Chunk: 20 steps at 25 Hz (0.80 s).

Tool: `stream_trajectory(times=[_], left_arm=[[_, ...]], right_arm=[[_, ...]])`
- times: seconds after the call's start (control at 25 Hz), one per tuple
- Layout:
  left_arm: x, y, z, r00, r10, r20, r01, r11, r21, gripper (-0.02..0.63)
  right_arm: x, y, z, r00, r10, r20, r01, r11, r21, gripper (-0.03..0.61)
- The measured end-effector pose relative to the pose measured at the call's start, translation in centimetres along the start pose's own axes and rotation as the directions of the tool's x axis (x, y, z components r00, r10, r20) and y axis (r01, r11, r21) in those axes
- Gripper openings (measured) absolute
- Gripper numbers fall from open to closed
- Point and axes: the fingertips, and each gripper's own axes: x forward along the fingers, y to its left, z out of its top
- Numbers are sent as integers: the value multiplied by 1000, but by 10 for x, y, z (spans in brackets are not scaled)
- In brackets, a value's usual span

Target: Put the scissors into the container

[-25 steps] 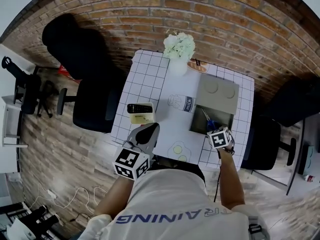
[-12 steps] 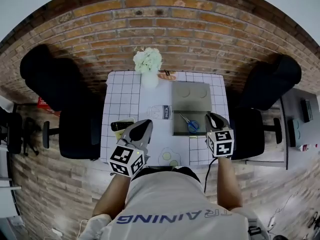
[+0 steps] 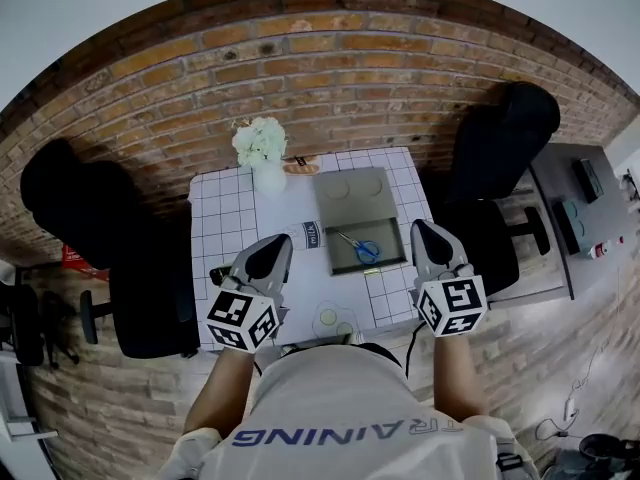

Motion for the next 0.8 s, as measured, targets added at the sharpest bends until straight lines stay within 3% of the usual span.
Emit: stream_trajectory(times=[0.24,0.8], left_arm=[[-7,-4,0,1000,-25,-6,25,1000,1,0],[-21,-3,-6,1000,-6,-3,6,1000,-12,0]], right_arm=[[-7,5,6,999,-25,29,24,1000,19,15],[-11,18,9,999,4,53,-4,1000,1,15]])
